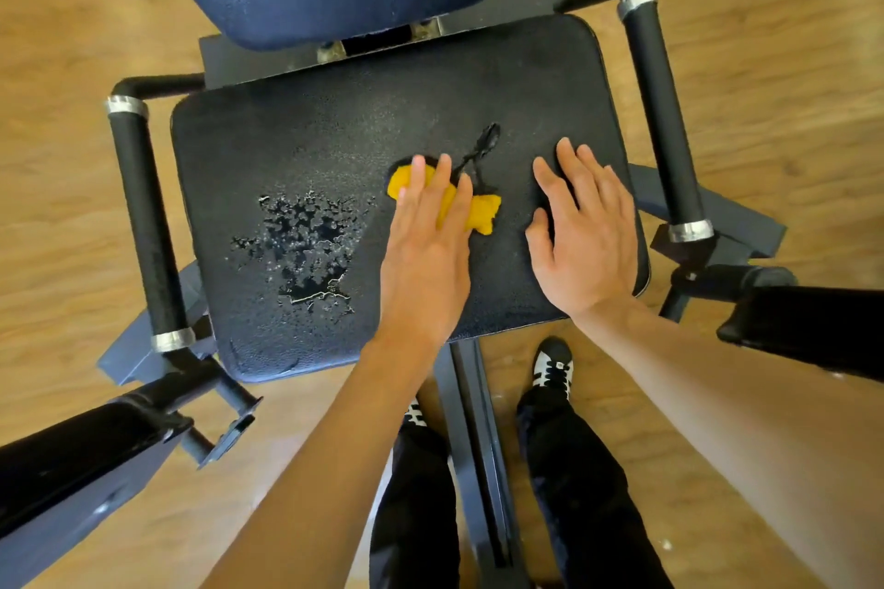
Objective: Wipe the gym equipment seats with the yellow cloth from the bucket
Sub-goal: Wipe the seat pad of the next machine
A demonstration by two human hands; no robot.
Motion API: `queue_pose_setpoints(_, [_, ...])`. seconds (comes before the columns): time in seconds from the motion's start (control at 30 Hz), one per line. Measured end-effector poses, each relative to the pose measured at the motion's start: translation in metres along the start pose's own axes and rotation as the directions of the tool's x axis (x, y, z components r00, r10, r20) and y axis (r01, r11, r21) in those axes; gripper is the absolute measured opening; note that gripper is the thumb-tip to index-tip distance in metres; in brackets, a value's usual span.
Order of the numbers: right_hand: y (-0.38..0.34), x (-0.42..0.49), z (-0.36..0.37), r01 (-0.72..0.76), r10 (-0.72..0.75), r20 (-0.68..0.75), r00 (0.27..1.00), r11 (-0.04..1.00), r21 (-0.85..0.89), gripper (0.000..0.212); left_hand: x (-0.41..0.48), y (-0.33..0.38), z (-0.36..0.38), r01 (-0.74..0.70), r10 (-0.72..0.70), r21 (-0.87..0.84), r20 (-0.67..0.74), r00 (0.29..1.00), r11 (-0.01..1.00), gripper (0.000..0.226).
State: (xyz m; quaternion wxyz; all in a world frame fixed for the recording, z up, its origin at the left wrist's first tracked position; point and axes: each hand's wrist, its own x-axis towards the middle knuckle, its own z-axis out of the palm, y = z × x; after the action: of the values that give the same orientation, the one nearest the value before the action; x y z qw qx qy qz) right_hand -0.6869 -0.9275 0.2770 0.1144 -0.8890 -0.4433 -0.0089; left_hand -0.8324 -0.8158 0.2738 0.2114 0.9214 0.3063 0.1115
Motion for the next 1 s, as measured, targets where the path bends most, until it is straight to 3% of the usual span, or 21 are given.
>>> queue_pose_setpoints(0.13, [-0.001, -0.002, -0.001, -0.002, 0.003, 0.039, 0.999, 1.000, -0.028, 0.049, -0.069, -0.026, -0.016, 0.027, -0.027, 0.009, -0.018, 0.999, 1.000, 0.059])
queue_pose_setpoints(0.27, [-0.001, -0.004, 0.000, 0.020, -0.018, 0.038, 0.999, 0.999, -0.034, 0.050, -0.112, -0.063, -0.049, 0.157, -0.154, 0.072, -0.051, 0.987, 0.985, 0.058])
queue_pose_setpoints(0.47, [-0.004, -0.006, 0.003, 0.038, -0.038, 0.003, 0.999, 0.999, -0.033, 0.049, -0.062, -0.088, -0.048, 0.380, -0.362, 0.102, -0.160, 0.918, 0.919, 0.047])
queue_pose_setpoints(0.53, [-0.004, -0.005, 0.004, 0.039, -0.039, -0.009, 0.999, 0.999, -0.030, 0.049, -0.034, -0.070, -0.033, 0.356, -0.330, 0.147, -0.175, 0.928, 0.923, 0.050])
queue_pose_setpoints(0.7, [-0.001, -0.006, 0.005, 0.051, -0.052, -0.050, 0.997, 0.999, -0.015, 0.048, 0.000, 0.008, 0.011, 0.033, -0.025, 0.151, -0.058, 0.998, 0.988, 0.065])
queue_pose_setpoints(0.8, [0.000, -0.006, 0.007, 0.049, -0.049, -0.052, 0.997, 0.999, -0.010, 0.048, 0.000, 0.001, 0.007, -0.056, 0.064, 0.156, -0.048, 0.997, 0.986, 0.066])
queue_pose_setpoints(0.87, [0.000, -0.005, 0.006, 0.045, -0.046, -0.041, 0.998, 0.999, -0.009, 0.048, -0.013, -0.031, -0.010, -0.052, 0.058, 0.194, -0.026, 0.998, 0.980, 0.068])
queue_pose_setpoints(1.0, [0.000, -0.006, 0.004, 0.047, -0.047, -0.020, 0.999, 0.999, -0.007, 0.048, -0.041, -0.136, -0.067, 0.182, -0.172, 0.250, -0.060, 0.983, 0.951, 0.054])
